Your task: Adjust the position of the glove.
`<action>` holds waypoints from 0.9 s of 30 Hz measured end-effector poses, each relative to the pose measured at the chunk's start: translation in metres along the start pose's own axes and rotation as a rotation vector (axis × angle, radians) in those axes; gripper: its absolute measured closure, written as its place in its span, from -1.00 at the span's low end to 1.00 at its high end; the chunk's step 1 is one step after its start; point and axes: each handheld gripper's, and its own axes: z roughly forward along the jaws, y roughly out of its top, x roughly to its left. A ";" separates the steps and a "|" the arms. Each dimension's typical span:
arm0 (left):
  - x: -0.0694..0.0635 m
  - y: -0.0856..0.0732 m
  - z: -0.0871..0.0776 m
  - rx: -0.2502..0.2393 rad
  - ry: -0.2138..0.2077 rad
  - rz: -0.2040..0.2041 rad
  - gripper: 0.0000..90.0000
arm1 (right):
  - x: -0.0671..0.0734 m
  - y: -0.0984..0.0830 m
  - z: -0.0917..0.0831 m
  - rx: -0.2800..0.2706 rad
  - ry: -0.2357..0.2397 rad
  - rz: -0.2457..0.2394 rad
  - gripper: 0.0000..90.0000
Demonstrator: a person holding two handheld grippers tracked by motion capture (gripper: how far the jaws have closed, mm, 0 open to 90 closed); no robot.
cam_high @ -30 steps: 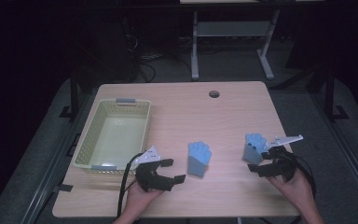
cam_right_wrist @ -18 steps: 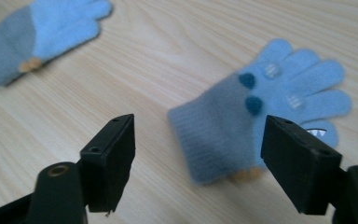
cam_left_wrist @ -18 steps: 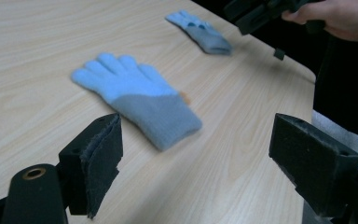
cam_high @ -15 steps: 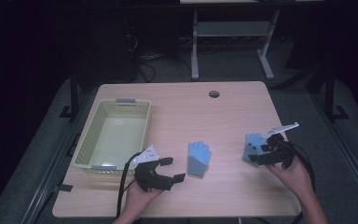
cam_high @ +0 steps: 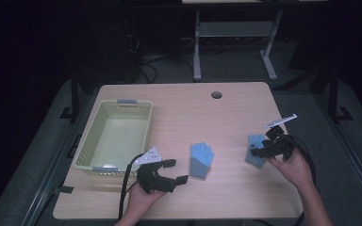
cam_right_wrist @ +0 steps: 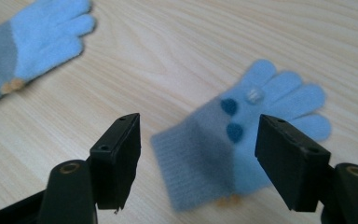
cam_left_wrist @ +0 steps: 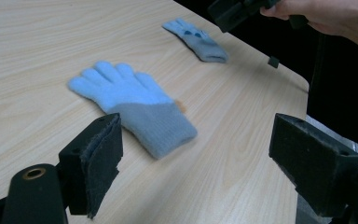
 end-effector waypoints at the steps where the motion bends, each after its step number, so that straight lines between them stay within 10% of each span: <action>1: 0.000 -0.001 0.000 0.001 -0.001 -0.002 -0.62 | -0.001 0.001 0.002 0.008 -0.003 0.002 -0.30; 27: 0.002 -0.003 0.004 0.012 0.012 0.004 -0.64 | -0.018 -0.001 0.036 0.126 -0.062 0.080 0.12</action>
